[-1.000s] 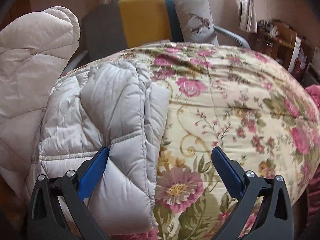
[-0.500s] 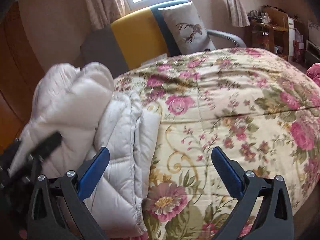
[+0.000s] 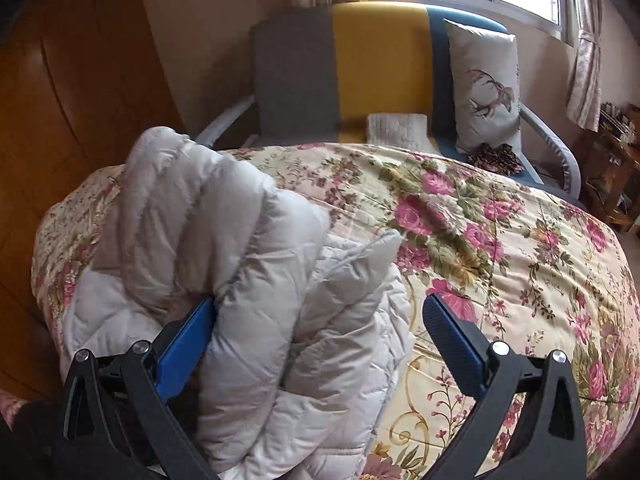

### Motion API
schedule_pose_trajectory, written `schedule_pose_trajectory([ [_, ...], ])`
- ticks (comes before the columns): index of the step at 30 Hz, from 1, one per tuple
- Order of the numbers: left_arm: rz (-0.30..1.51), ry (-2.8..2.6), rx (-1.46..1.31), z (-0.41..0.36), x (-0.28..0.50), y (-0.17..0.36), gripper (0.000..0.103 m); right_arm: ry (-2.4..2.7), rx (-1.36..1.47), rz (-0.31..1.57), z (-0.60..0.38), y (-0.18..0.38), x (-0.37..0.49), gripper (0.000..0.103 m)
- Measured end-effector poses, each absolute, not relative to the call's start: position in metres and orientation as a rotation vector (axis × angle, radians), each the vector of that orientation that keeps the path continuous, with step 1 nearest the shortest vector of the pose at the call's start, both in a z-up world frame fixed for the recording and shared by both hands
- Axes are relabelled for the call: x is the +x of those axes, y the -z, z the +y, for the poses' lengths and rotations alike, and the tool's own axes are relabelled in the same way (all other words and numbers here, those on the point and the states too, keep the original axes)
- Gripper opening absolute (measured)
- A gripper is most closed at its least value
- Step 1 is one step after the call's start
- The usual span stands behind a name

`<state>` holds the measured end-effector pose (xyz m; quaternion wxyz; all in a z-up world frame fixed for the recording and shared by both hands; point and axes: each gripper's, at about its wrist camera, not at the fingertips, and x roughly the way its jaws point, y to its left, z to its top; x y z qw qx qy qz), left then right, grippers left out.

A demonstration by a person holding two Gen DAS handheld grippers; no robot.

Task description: Fold large clothes

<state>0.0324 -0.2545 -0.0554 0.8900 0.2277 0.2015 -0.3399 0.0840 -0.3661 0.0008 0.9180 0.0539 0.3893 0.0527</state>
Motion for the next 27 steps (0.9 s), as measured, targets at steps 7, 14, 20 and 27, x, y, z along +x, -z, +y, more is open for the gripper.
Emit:
schedule_pose_trajectory([
  [7, 0.492, 0.942, 0.245, -0.189, 0.022, 0.003, 0.054, -0.045, 0.345, 0.791, -0.413, 0.05, 0.065, 0.101],
  [14, 0.434, 0.569, -0.03, -0.087, 0.102, -0.033, 0.069, -0.055, 0.502, 0.733, -0.422, 0.063, 0.047, 0.101],
  [20, 0.591, 0.31, -0.14, -0.045, 0.187, 0.019, 0.069, -0.067, 0.672, 0.555, -0.442, 0.046, 0.011, 0.101],
  [27, 0.561, 0.425, -0.225, -0.06, 0.18, 0.031, 0.068, 0.13, 0.614, 0.691, -0.464, 0.081, -0.001, 0.101],
])
